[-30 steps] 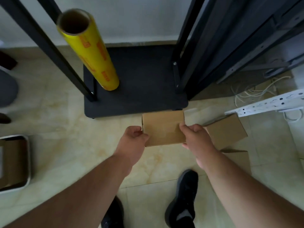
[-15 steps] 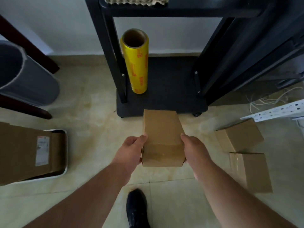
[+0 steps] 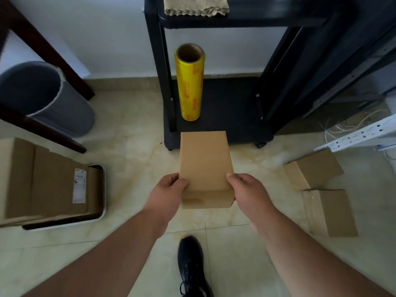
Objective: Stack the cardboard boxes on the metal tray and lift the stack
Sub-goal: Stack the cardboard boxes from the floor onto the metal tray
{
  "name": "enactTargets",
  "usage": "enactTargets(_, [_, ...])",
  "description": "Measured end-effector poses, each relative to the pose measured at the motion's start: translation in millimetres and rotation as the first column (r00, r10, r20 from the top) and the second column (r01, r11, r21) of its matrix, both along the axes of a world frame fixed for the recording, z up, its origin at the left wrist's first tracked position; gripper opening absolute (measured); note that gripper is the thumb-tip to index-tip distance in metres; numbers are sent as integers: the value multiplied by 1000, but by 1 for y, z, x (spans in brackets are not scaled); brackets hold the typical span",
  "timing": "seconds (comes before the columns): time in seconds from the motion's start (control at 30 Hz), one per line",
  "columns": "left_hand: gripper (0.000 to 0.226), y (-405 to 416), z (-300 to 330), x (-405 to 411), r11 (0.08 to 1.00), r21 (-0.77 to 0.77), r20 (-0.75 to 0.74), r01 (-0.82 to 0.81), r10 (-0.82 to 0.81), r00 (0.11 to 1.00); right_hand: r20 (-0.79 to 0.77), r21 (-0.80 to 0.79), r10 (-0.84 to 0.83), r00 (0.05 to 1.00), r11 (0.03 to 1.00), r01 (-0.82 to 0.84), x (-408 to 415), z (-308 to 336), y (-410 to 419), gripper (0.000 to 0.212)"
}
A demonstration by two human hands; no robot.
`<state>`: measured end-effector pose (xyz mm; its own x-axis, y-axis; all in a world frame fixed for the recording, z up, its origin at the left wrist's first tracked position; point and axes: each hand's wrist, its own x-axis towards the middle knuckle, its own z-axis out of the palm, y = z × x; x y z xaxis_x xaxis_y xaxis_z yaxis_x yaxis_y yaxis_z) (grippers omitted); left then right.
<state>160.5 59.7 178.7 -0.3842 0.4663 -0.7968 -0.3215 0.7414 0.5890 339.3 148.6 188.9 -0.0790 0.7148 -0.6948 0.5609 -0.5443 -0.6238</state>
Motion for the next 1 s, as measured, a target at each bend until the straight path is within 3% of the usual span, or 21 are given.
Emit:
enactTargets(0.3, [5, -75, 75, -21, 995, 96, -83, -21, 29, 996, -16, 66, 85, 996, 994, -83, -22, 80, -66, 33])
enactTargets(0.8, [22, -186, 105, -102, 983, 162, -199, -82, 114, 973, -107, 128, 53, 993, 991, -39, -115, 106, -170, 32])
enactTargets(1.0, [10, -227, 128, -153, 958, 229, -195, -173, 220, 956, -121, 176, 83, 989, 982, -61, -178, 128, -204, 34])
